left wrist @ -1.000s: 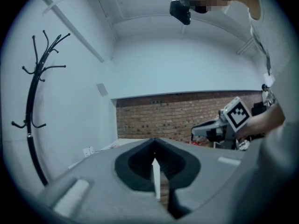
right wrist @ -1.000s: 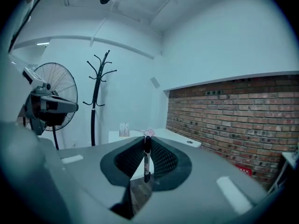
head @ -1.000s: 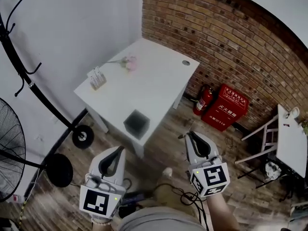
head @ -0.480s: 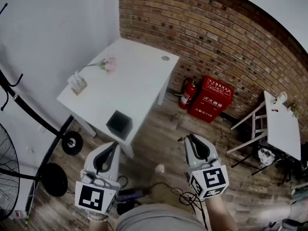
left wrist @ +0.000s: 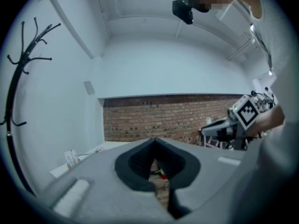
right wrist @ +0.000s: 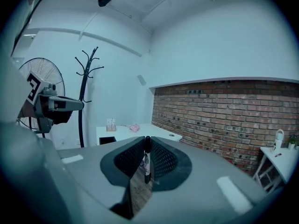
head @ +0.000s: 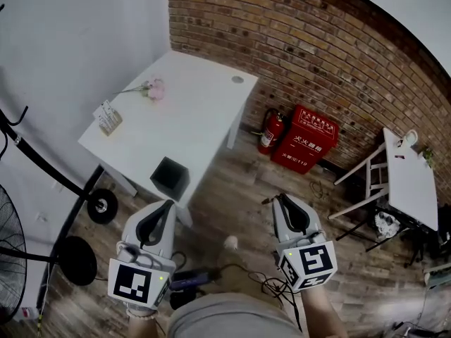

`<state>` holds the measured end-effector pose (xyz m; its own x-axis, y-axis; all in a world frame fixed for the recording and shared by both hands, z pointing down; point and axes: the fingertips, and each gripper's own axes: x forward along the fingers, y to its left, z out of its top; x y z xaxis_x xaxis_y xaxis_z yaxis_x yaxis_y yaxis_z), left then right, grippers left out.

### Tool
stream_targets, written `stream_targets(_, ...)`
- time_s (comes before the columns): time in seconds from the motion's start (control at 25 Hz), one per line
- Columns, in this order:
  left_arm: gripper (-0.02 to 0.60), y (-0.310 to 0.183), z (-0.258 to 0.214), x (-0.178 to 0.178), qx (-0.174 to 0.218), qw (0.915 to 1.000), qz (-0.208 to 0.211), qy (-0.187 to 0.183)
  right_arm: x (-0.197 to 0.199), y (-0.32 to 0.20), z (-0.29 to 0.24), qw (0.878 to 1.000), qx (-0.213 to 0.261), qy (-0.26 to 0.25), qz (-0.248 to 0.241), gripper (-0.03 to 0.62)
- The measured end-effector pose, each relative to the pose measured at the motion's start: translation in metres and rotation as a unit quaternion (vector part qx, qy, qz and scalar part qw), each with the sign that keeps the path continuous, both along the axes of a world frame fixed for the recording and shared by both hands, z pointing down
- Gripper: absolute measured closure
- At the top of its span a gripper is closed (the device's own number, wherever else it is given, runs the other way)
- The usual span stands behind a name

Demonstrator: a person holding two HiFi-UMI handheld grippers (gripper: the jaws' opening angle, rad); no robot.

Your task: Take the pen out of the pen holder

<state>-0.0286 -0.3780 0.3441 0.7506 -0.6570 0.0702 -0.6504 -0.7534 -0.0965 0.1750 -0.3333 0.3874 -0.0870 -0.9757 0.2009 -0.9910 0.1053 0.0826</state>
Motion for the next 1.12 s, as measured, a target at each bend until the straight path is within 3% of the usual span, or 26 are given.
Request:
stream_targets(0.52,0.588,-0.001,-0.003,-0.009,0.006,0.9999,-0.009,-0.003,-0.014,-0.007,-0.009,1.0,0.01,0.003,-0.016,0.553)
stream_targets(0.64,0.588,0.002,0.0,-0.012,-0.011,0.9998,-0.014,-0.008,-0.016,-0.008,-0.012,1.0,0.015,0.004,-0.018,0.553)
stream_targets(0.84,0.588,0.0,-0.01,-0.016,0.015,0.9997,-0.019,0.001,-0.02,-0.011,-0.018,0.999,0.023,0.003,-0.022,0.553)
stream_targets(1.12,0.588,0.002,-0.008,-0.022,0.009,0.9996,-0.026,0.001,-0.029,-0.011,-0.023,0.999,0.031,0.005,-0.031,0.553)
